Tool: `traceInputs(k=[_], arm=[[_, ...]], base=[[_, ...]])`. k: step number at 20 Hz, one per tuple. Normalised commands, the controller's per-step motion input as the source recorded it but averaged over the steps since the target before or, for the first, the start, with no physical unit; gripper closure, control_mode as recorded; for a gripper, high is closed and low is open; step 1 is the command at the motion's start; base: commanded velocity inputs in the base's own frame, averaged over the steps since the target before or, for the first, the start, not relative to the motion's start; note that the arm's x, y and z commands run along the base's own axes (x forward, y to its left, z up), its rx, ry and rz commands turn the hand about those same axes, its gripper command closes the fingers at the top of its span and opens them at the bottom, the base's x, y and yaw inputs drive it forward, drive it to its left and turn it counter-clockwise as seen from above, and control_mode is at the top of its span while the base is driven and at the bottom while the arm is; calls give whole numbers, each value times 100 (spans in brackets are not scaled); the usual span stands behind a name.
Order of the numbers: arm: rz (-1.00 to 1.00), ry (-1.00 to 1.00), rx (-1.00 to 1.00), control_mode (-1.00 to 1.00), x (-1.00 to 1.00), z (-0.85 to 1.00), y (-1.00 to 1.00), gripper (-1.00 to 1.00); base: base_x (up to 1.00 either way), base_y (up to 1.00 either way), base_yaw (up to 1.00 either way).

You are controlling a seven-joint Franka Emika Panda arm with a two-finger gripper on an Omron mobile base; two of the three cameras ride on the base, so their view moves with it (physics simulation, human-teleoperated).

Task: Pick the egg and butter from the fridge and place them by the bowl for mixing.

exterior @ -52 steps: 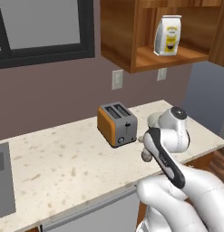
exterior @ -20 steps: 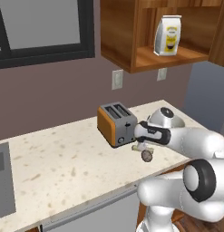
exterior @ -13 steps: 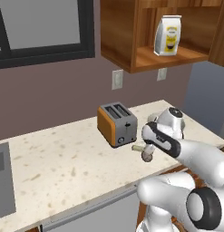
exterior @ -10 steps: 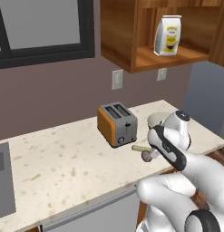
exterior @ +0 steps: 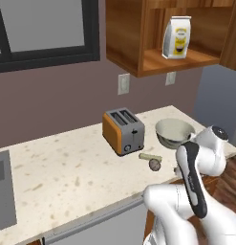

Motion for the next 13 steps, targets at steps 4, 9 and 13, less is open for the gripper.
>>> traceInputs(k=[4, 9, 13], arm=[[0, -66, -15, -100, -100, 66, 64, -100], [-1, -94, -17, -100, -100, 23, 48, -100], [-4, -94, -19, -100, -100, 43, 17, -100]], base=[[0, 0, 0], [0, 0, 0], [0, 0, 0]])
